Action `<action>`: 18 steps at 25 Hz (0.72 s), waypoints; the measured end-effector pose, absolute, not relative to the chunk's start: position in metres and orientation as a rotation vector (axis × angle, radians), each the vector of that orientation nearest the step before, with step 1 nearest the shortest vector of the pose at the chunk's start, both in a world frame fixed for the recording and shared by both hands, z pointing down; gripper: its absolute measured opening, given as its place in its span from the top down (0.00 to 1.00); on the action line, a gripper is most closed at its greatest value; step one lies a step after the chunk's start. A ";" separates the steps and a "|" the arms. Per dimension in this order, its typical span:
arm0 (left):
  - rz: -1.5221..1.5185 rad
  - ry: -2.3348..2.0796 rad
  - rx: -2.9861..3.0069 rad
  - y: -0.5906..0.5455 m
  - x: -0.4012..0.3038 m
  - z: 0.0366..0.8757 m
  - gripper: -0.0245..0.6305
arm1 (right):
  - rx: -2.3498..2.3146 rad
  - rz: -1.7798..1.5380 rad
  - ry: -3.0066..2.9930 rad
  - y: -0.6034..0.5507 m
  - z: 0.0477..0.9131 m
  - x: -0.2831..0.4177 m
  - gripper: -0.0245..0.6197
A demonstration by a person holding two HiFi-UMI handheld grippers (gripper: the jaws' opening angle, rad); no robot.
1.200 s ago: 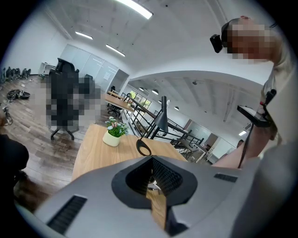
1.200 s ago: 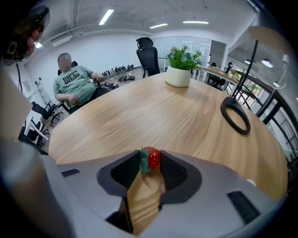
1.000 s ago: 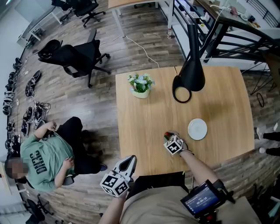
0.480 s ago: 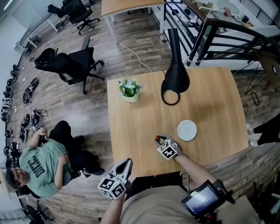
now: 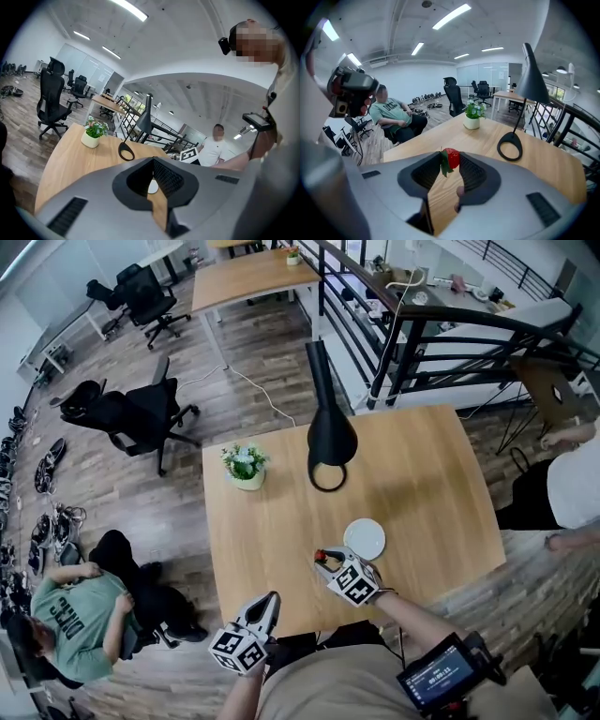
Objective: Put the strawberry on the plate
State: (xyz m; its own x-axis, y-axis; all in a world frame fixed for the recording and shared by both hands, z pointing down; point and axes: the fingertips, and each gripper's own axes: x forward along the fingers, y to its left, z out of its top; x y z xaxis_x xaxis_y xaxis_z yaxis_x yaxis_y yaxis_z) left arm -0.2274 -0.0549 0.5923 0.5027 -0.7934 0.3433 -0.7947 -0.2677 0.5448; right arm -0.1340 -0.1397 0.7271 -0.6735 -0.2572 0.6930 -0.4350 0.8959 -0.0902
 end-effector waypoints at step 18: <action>-0.056 -1.286 2.099 -0.065 -0.181 0.580 0.96 | 0.621 0.203 -2.539 -0.145 0.597 -0.076 0.77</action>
State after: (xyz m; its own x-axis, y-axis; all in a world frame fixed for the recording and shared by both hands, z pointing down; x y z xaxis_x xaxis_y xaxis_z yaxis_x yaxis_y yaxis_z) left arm -0.1808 -0.0653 0.5803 0.5138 -0.8059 0.2941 -0.7775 -0.2925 0.5567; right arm -0.0763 -0.1450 0.5969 -0.7629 -0.3903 0.5155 -0.4673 0.8838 -0.0224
